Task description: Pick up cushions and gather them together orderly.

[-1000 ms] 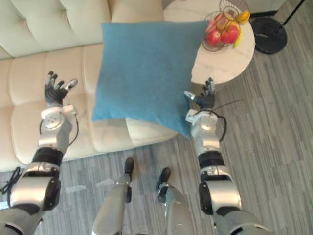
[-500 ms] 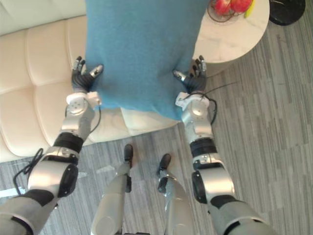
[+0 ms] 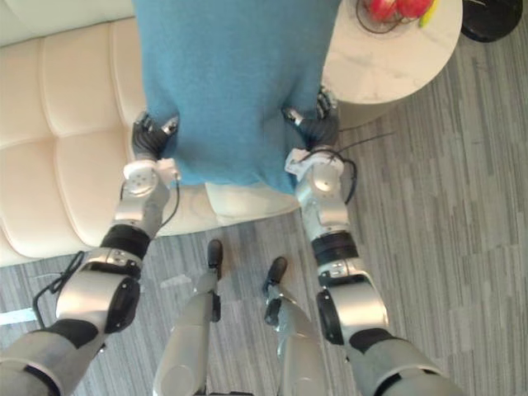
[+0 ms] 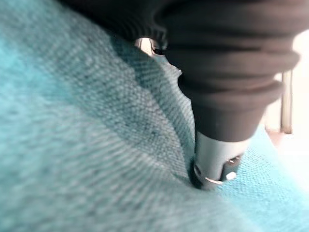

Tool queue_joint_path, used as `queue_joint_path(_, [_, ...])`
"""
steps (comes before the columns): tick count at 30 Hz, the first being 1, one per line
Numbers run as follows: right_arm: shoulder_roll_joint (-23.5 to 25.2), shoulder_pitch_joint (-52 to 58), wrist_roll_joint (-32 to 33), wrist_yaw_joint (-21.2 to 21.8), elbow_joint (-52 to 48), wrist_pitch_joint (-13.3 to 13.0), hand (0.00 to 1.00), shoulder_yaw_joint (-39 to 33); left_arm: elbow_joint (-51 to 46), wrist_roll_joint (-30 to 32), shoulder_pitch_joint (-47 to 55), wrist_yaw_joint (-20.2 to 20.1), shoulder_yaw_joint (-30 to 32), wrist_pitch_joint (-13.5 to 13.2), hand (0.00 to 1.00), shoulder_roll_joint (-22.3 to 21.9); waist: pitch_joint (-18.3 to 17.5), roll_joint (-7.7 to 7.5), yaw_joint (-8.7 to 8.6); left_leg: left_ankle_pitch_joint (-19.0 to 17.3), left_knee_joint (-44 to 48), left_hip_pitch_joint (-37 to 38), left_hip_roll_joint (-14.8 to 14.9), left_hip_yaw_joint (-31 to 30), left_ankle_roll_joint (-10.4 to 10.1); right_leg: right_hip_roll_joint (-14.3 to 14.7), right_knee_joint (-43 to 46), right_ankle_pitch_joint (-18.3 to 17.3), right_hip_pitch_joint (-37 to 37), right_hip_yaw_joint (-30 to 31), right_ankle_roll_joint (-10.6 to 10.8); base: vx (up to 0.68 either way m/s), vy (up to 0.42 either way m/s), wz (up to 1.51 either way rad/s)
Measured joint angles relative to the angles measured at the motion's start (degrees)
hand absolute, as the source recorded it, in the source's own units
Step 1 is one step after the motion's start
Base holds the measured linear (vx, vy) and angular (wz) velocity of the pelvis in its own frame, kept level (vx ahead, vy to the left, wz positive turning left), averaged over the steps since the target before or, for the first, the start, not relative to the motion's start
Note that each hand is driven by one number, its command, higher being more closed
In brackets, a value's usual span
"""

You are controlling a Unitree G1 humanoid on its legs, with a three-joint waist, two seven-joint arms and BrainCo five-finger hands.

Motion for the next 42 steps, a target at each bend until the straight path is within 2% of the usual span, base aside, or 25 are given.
queue_joint_path(8, [-0.01,-0.22,0.20,-0.52,0.00,-0.26,1.00,-0.04,-5.77,-5.80,0.06,1.36,-0.99,-1.12,1.00,-0.08,0.00,0.01,-0.01,0.47,0.04,0.30,-0.09,0.35,-0.29,-0.09,0.26,-0.01,0.14,0.06,-0.02,0.00,0.000,0.00])
queue_joint_path(13, [0.01,0.90,0.20,-0.54,-0.31,-0.25,1.00,-0.05,-11.58,-6.98,3.23,1.60,-1.94,-1.55,1.00,-0.80,0.07,0.14,-0.03,0.48,0.07,2.21,-0.22,1.51,-0.27,-0.41,1.28,-0.22,1.18,0.81,0.16,-0.01,-0.010,-0.05])
queue_joint_path(18, [0.64,9.22,0.16,-0.65,-9.84,-0.41,1.00,-0.03,-23.28,-7.43,10.73,2.57,-3.21,-2.40,1.00,-2.66,0.26,0.45,-0.02,-0.11,1.08,4.51,-0.34,2.03,-0.40,-0.92,3.40,-1.44,2.98,1.42,0.25,0.00,-0.003,-0.01])
queue_joint_path(20, [1.43,13.15,0.15,-0.65,-12.94,-0.54,1.00,0.11,-27.64,-7.43,14.72,2.57,-3.97,-2.82,1.00,-3.11,0.32,0.55,0.02,-1.06,1.76,6.96,-0.22,2.48,-0.28,-0.92,3.83,-2.02,5.30,1.79,0.35,0.00,-0.011,-0.08])
queue_joint_path(21, [2.49,16.51,0.12,-0.61,-15.82,-0.69,1.00,0.25,-31.70,-7.42,18.65,2.57,-4.17,-3.15,1.00,-3.81,0.30,0.57,0.03,-2.90,3.62,8.57,-0.04,3.07,-0.01,-1.01,4.30,-2.77,7.28,2.18,0.36,0.01,-0.001,-0.14])
queue_joint_path(23, [3.18,23.14,0.08,-0.46,-21.37,-2.67,1.00,1.98,-39.33,-7.37,26.02,2.56,-4.20,-4.65,1.00,-7.27,-0.11,1.05,-0.12,-5.76,6.14,10.90,-0.03,3.88,0.10,-1.35,5.46,-4.11,9.89,2.95,0.73,0.02,0.030,-0.16])
queue_joint_path(25, [3.67,26.94,0.00,0.73,-24.19,-3.94,1.00,2.58,-43.48,-7.38,31.05,2.43,-4.65,-5.81,1.00,-9.23,-1.60,1.38,-0.20,-6.50,6.82,11.39,-0.19,4.44,0.27,-1.59,5.96,-4.53,10.22,3.52,1.03,0.02,0.038,-0.10])
queue_joint_path(26, [3.72,29.42,-0.12,1.49,-25.78,-4.66,1.00,2.58,-45.30,-7.39,33.92,2.39,-5.59,-6.30,1.00,-10.36,-2.73,2.01,-0.35,-6.31,6.40,11.92,-0.55,4.38,0.54,-1.88,6.09,-4.66,10.63,3.49,1.23,0.05,0.030,0.05])
queue_joint_path(28, [4.01,32.41,-1.08,2.36,-26.52,-4.65,1.00,2.59,-46.50,-7.45,37.74,2.13,-6.49,-6.58,1.00,-11.41,-3.27,2.58,-0.51,-6.03,5.54,14.58,-1.14,4.21,0.79,-2.25,6.27,-5.00,12.90,3.60,1.76,0.07,0.027,0.11])
queue_joint_path(32, [5.20,39.70,-3.37,4.56,-26.70,-4.55,1.00,3.07,-47.10,-8.00,47.08,0.86,-8.41,-6.58,1.00,-11.83,-7.64,2.74,-1.44,-5.31,0.88,20.75,-3.14,2.79,1.39,-2.36,9.48,-7.10,15.84,10.77,4.63,0.07,0.020,0.21])
queue_joint_path(33, [5.21,40.61,-3.50,4.61,-26.70,-4.55,1.00,3.31,-47.27,-7.99,48.33,0.48,-8.65,-6.58,1.00,-11.82,-8.32,2.61,-1.50,-4.91,-0.27,21.91,-3.56,2.57,1.40,-2.55,9.17,-7.69,16.74,11.07,4.55,0.06,-0.001,0.28])
queue_joint_path(38, [5.16,45.19,-5.09,6.70,-27.40,-4.55,1.00,4.62,-50.68,-7.88,56.79,-1.95,-9.30,-6.58,1.00,-11.90,-12.30,3.51,-1.74,-2.10,-6.00,27.47,-4.42,-0.88,1.37,-2.33,4.53,-8.10,23.58,8.93,4.37,0.03,-0.006,0.31])
queue_joint_path(40, [5.15,46.63,-5.47,7.05,-28.10,-4.56,1.00,4.66,-50.69,-7.93,58.66,-2.68,-9.69,-6.53,1.00,-11.86,-14.28,3.53,-1.80,-1.56,-6.41,27.28,-4.49,-2.94,1.31,-2.37,3.88,-8.10,24.51,7.45,4.37,0.02,-0.009,0.51])
queue_joint_path(42, [5.10,47.72,-5.48,7.50,-29.17,-4.63,1.00,4.66,-50.69,-7.99,59.36,-3.13,-9.82,-6.44,1.00,-11.86,-14.48,3.59,-1.83,-0.47,-6.84,27.31,-4.63,-5.11,1.22,-2.38,3.39,-8.13,25.66,6.38,4.35,0.00,-0.006,0.58])
